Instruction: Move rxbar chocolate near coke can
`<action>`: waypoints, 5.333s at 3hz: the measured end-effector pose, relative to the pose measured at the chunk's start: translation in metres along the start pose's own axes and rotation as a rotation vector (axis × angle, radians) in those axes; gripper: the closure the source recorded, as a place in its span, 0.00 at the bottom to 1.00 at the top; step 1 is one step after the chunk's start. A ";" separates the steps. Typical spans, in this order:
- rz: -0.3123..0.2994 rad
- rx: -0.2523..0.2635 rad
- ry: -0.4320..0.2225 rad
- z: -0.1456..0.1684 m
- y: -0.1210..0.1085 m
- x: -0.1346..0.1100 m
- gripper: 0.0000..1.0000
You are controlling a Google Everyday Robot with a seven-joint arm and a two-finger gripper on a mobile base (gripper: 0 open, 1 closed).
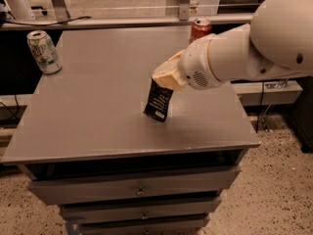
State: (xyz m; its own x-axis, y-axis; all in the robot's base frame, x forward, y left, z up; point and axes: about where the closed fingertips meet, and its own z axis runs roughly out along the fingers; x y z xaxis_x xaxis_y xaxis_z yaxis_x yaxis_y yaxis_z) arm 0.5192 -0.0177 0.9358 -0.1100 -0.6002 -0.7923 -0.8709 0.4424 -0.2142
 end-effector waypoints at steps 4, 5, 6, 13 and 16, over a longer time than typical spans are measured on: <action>0.016 0.222 -0.053 0.028 -0.134 0.026 1.00; 0.030 0.285 -0.056 0.032 -0.170 0.036 1.00; 0.039 0.339 -0.042 0.030 -0.196 0.046 1.00; 0.091 0.491 0.066 0.005 -0.255 0.101 0.00; 0.041 0.293 -0.124 -0.076 -0.218 0.082 0.00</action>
Offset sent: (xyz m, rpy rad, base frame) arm 0.1017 -0.0389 0.0070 0.0081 -0.1383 -0.1097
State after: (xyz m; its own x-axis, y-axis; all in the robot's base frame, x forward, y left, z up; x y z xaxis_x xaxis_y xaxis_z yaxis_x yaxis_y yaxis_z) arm 0.6641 -0.2138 0.9611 -0.0676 -0.5000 -0.8634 -0.6897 0.6487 -0.3217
